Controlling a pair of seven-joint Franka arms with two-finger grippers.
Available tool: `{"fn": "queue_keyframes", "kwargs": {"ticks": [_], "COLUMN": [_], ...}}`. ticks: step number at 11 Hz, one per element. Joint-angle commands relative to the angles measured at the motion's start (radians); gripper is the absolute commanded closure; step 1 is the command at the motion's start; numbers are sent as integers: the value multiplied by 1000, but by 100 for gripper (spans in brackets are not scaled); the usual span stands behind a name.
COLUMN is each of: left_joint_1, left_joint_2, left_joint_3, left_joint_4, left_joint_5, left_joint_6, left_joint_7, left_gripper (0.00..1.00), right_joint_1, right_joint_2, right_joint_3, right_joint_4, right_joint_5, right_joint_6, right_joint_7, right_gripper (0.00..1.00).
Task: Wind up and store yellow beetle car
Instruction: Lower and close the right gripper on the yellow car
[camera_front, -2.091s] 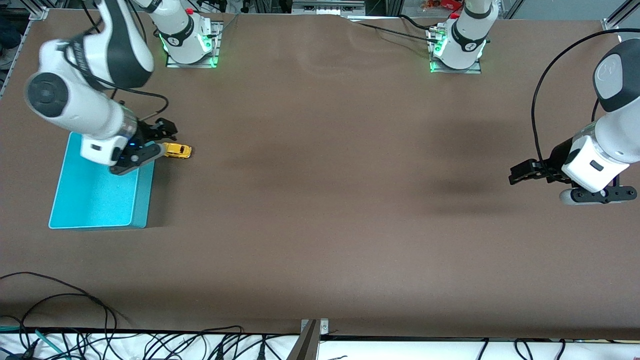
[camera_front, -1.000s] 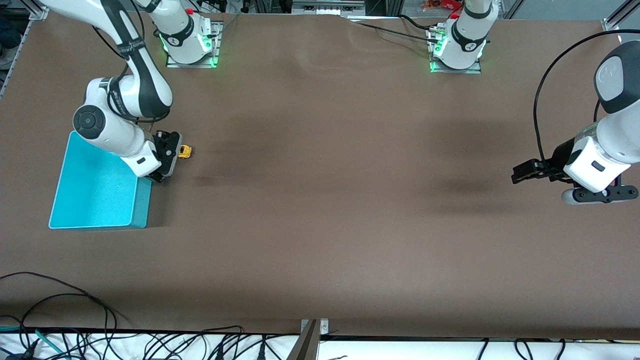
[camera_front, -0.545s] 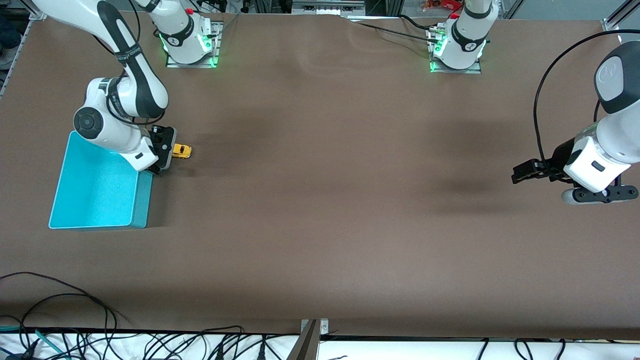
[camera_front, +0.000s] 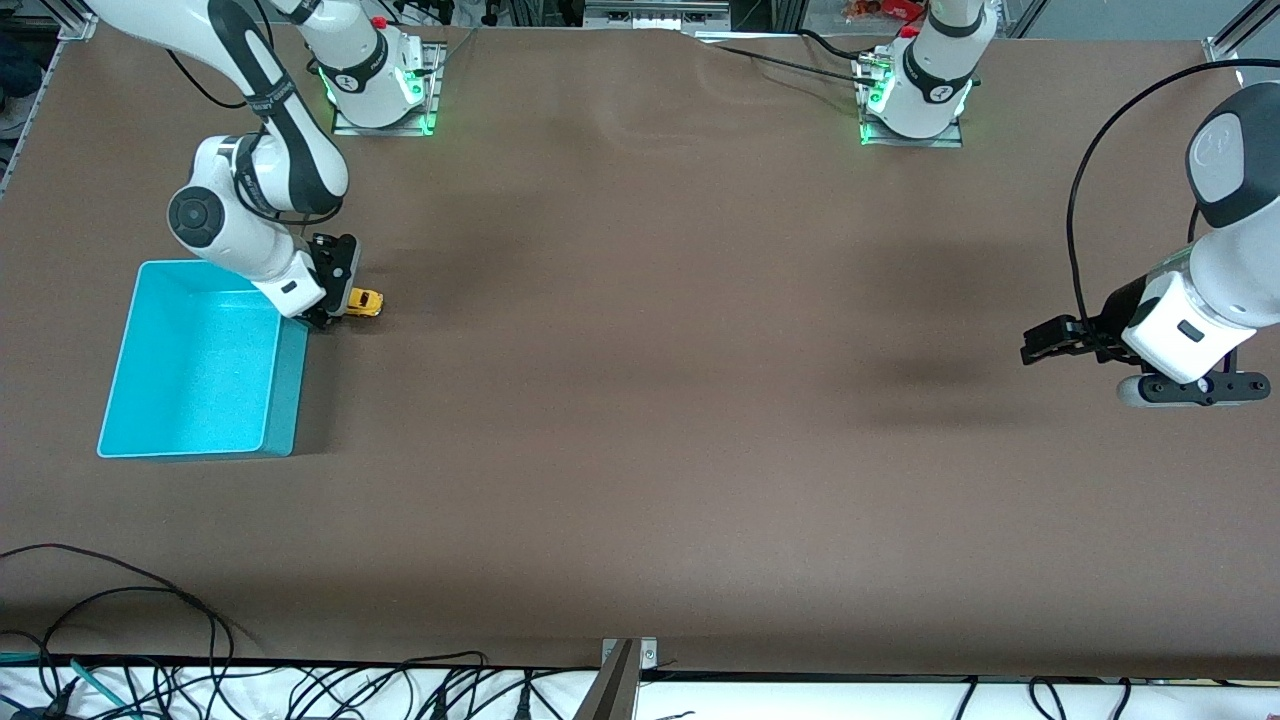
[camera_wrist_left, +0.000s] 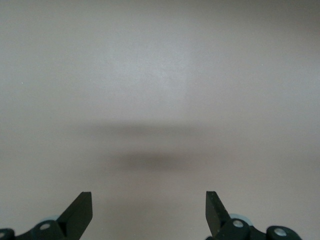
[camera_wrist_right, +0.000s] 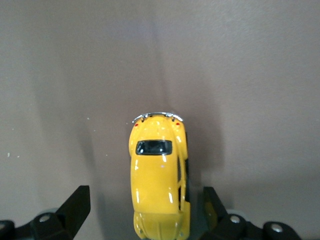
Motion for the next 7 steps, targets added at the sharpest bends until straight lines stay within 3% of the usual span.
{"fn": "queue_keyframes", "kwargs": {"ticks": [1, 3, 7], "left_joint_1": [-10, -23, -26], "left_joint_2": [-11, -8, -8], "left_joint_3": [16, 15, 15], "left_joint_4": [12, 39, 49], "left_joint_5": [-26, -26, -24], "left_joint_6": [-17, -17, -17], "left_joint_7": [34, 27, 27], "left_gripper": [0, 0, 0], "right_joint_1": [-4, -2, -1], "right_joint_2": [-4, -7, -10], "right_joint_3": [0, 2, 6], "right_joint_4": [-39, -37, -34], "right_joint_5": [3, 2, 2], "right_joint_6": [65, 69, 78], "right_joint_7": [-22, -22, -22], "right_gripper": [0, 5, 63]}}
